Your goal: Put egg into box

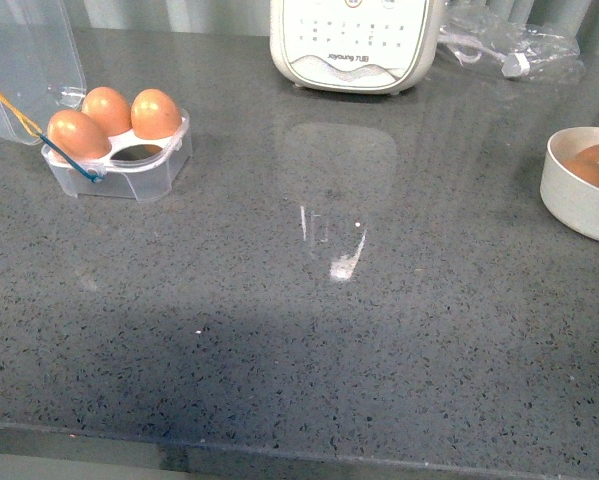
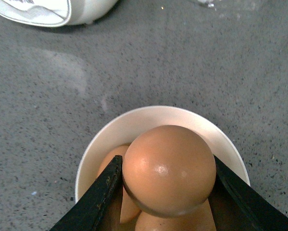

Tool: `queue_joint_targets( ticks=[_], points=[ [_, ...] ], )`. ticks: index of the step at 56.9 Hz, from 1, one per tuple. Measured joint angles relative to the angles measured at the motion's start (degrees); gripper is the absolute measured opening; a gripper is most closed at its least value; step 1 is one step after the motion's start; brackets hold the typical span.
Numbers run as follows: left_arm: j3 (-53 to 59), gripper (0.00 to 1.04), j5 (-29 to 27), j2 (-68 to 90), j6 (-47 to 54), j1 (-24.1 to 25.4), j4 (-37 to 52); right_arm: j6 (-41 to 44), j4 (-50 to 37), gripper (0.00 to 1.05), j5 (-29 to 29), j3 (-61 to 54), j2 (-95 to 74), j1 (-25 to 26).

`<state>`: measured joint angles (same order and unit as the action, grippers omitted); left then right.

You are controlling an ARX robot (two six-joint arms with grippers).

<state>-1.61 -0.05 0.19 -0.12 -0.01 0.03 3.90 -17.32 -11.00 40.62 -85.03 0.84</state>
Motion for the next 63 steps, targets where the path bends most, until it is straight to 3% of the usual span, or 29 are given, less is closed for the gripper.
queue_joint_targets(
  ticks=[15,24,36,47,63],
  points=[
    [0.0,0.98,0.0,0.0,0.0,0.0,0.0,-0.7,1.7,0.42,0.9,6.2,3.2,-5.0],
    [0.0,0.98,0.0,0.0,0.0,0.0,0.0,-1.9,1.7,0.42,-3.9,10.1,1.2,-13.5],
    [0.0,0.98,0.0,0.0,0.0,0.0,0.0,0.0,0.5,0.42,-12.4,8.6,1.5,-20.6],
    [0.0,0.98,0.0,0.0,0.0,0.0,0.0,6.0,-0.9,0.42,-23.5,3.7,4.2,-22.8],
    [0.0,0.98,0.0,0.0,0.0,0.0,0.0,8.5,0.7,0.42,-22.9,9.9,-3.1,-23.8]
  ],
)
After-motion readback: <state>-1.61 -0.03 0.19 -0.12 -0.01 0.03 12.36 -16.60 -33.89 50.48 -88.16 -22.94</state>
